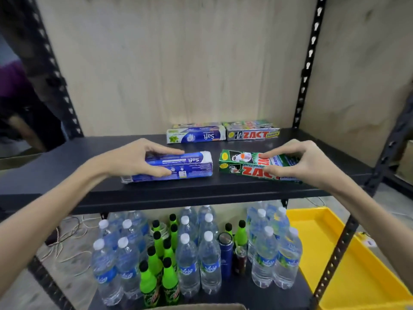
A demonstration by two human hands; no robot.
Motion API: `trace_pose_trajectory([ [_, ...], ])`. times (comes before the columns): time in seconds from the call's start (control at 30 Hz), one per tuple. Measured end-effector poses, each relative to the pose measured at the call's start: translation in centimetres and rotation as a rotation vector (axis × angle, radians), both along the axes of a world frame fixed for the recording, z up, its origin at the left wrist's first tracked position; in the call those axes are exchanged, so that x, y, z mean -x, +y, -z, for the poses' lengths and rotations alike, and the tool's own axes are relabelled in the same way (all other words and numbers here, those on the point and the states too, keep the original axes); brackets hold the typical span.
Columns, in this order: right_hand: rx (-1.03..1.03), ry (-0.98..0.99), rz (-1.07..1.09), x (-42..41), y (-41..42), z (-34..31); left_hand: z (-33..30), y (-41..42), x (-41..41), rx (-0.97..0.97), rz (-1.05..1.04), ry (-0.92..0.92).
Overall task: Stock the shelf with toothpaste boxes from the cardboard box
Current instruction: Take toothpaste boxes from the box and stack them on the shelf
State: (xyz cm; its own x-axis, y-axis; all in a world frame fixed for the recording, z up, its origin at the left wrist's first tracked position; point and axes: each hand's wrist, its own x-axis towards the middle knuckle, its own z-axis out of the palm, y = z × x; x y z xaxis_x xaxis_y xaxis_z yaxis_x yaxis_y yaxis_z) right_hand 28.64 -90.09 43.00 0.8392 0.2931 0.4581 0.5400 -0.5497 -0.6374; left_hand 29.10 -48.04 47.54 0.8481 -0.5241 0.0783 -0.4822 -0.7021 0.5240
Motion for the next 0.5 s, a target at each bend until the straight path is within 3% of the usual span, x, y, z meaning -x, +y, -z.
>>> trace_pose_trajectory([
  [0.17,0.101,0.017,-0.013,-5.6,-0.9,-0.5,0.5,-1.5,-5.5,-0.181,0.023,-0.062],
  [0.3,0.168,-0.057,-0.034,-10.2,-1.7,-0.2,2.8,-2.7,-10.2,-0.309,0.023,-0.231],
  [0.5,0.256,-0.102,0.030,-16.3,-3.5,1.2,5.3,-4.1,-14.8,-0.305,-0.076,-0.579],
])
